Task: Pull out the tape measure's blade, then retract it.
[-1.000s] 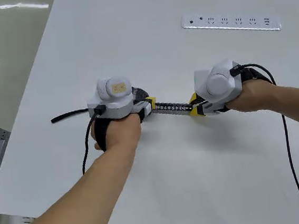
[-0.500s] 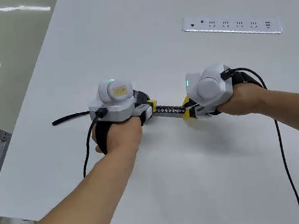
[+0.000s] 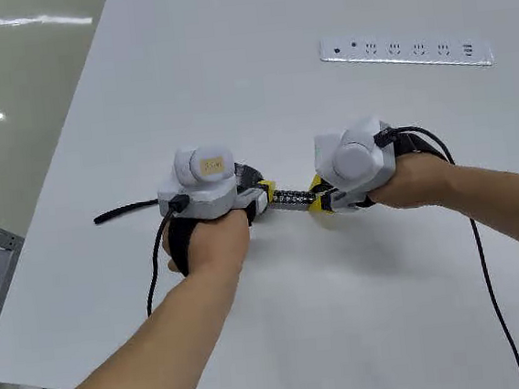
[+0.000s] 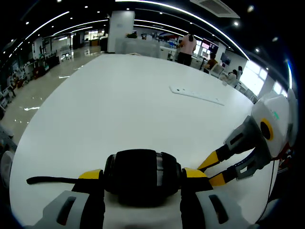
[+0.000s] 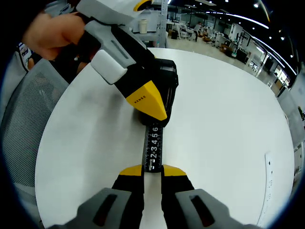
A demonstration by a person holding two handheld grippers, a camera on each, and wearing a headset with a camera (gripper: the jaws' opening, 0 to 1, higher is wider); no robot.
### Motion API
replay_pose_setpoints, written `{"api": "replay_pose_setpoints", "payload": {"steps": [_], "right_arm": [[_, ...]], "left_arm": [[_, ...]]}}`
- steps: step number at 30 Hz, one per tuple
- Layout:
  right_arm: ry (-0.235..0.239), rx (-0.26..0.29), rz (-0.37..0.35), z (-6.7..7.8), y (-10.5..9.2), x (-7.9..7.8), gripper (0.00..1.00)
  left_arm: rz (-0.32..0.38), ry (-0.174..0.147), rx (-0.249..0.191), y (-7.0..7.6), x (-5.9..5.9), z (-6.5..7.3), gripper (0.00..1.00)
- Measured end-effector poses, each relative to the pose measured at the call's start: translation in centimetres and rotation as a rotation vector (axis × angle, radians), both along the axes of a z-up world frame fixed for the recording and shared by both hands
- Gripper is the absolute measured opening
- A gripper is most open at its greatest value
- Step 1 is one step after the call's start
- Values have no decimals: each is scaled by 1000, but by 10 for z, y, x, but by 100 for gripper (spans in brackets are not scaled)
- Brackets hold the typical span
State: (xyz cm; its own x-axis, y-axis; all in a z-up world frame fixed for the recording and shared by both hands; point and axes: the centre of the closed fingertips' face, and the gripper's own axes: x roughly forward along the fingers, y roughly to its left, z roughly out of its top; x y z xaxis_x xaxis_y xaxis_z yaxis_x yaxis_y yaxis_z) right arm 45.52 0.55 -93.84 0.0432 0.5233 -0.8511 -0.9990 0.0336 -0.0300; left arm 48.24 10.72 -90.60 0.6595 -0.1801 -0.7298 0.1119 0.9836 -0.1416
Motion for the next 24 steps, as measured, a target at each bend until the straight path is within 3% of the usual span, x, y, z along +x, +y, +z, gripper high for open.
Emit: {"api": "replay_pose_setpoints", "payload": {"steps": [24], "right_arm": [[10,5,-2,0,18,3,12]], "left_arm": [[-2,-5,0,-1,-2,1,61]]}}
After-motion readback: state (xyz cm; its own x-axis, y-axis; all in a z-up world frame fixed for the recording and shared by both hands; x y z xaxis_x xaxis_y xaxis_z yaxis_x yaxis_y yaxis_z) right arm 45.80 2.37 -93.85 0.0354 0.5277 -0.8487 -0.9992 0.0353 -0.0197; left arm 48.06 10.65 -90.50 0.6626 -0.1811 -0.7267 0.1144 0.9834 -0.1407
